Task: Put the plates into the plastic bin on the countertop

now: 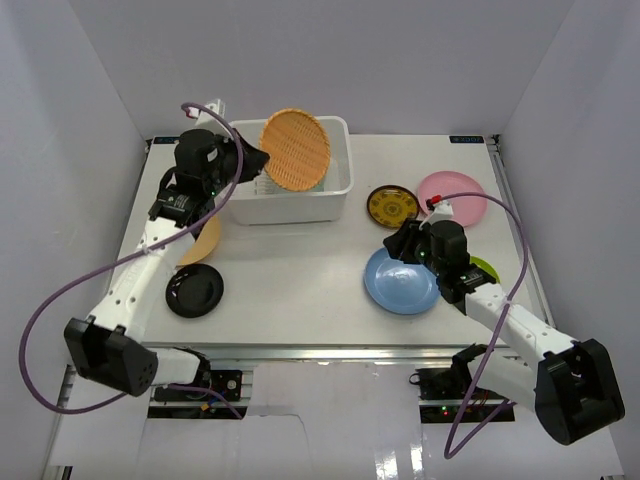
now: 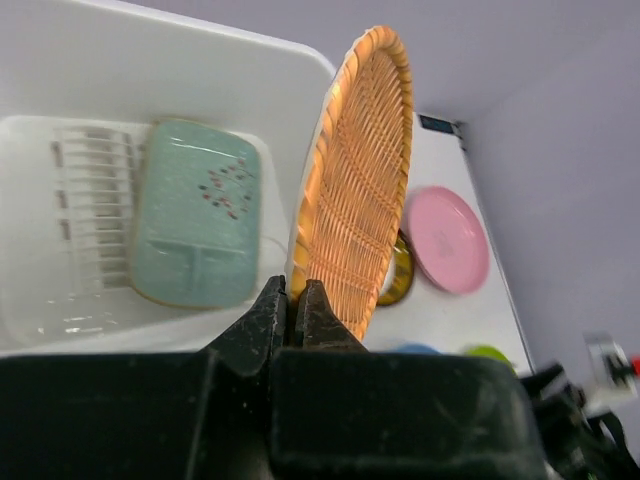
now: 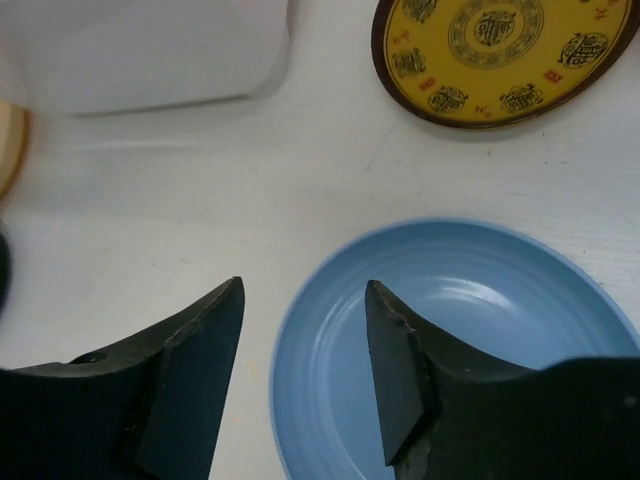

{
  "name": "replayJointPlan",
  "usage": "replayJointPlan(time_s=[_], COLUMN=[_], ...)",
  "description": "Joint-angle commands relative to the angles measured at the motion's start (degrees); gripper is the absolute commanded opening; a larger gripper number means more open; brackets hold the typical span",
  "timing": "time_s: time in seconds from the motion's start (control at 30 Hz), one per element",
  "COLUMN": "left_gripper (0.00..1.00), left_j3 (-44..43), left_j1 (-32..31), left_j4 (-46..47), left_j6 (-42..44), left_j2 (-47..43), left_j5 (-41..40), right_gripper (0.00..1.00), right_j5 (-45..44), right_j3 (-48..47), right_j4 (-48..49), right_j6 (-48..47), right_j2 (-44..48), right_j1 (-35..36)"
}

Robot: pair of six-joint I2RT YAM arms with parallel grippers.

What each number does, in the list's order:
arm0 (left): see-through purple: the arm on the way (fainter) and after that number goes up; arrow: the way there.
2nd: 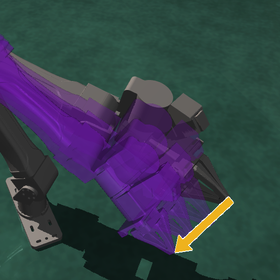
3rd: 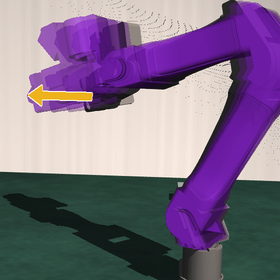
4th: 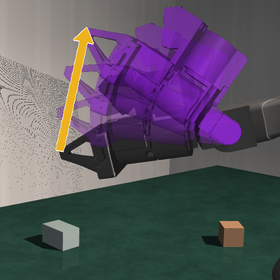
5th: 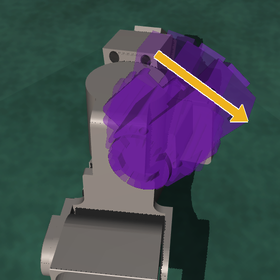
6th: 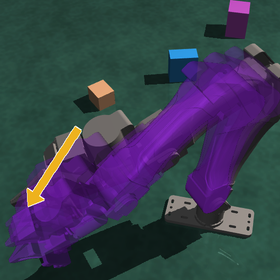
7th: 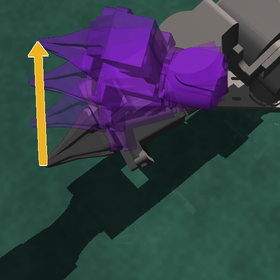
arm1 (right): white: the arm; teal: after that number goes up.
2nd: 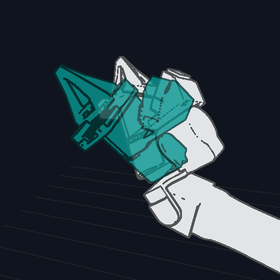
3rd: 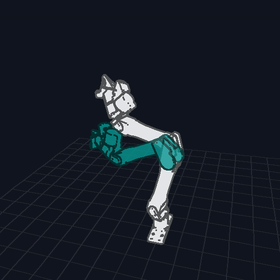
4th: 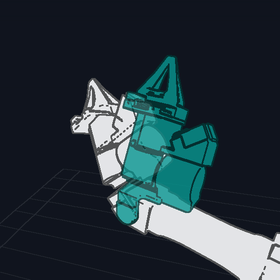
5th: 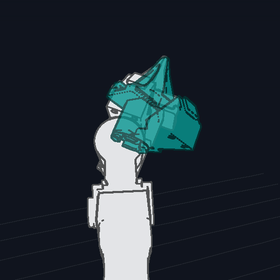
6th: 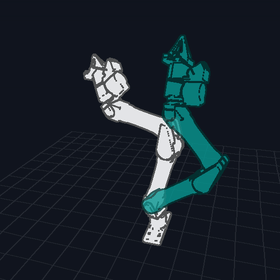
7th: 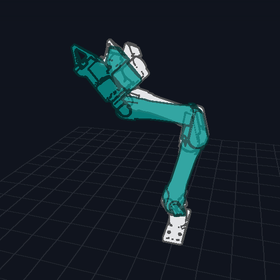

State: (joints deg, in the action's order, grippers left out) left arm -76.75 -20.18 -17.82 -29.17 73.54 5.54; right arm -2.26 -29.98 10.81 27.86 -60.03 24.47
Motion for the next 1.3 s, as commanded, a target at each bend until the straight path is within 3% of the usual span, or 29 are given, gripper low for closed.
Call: replayJointPlan(time_s=[0.0,0.2,0.4,0.5,0.53,0.57,0.6,0.77,0.83,0.87,0.97,1.13,1.27], left_gripper=[0.00,0.00,0.01,0.26,0.44,0.52,0.64,0.98,0.98,0.98,0.98,0.98,0.98], left_j3=[-1.9,-5.2,-9.2,-6.8,-6.4,-6.2,-6.0,-6.0,-5.8,-5.8,-5.9,-1.2,5.6], left_j1=[6.9,13.3,13.8,13.7,13.7,13.7,13.7,13.7,13.4,12.5,9.2,4.2,3.5], left_j4=[5.0,9.0,5.2,4.5,4.3,3.9,3.5,2.6,3.1,3.3,3.6,5.5,5.7], left_j6=[-4.7,-8.0,-6.9,-4.9,-4.2,-2.8,-2.3,-0.5,-0.3,0.1,2.4,4.7,5.3], left_j2=[6.3,17.2,26.4,27.4,27.3,27.1,26.9,23.8,21.7,20.6,15.6,5.7,-1.8], left_j5=[2.3,7.3,10.0,6.3,5.0,2.7,1.8,0.8,1.2,1.4,1.7,3.8,6.1], right_gripper=[0.61,0.72,0.79,0.83,0.83,0.82,0.81,0.64,0.58,0.48,0.31,0.09,0.08], right_j5=[5.9,3.6,-3.9,-10.5,-11.6,-13.3,-13.6,-14.3,-15.0,-16.1,-16.3,-17.4,-19.4], right_j3=[-0.3,2.0,-0.9,-3.8,-4.2,-4.9,-5.4,-9.2,-10.9,-11.5,-12.8,-13.2,-14.9], right_j4=[-3.9,-6.0,-10.7,-14.3,-14.4,-14.2,-14.1,-15.6,-16.3,-16.7,-16.9,-15.6,-18.0], right_j6=[-4.7,-6.1,-8.2,-9.4,-9.7,-10.0,-10.3,-11.3,-12.1,-12.2,-12.2,-11.2,-12.0], right_j2=[0.8,-0.2,-6.5,-10.2,-11.6,-12.3,-13.9,-18.9,-21.2,-22.0,-24.4,-24.9,-21.6], right_j1=[0.7,6.1,11.5,16.0,16.7,17.3,17.9,19.7,21.5,21.9,23.3,24.4,27.2])
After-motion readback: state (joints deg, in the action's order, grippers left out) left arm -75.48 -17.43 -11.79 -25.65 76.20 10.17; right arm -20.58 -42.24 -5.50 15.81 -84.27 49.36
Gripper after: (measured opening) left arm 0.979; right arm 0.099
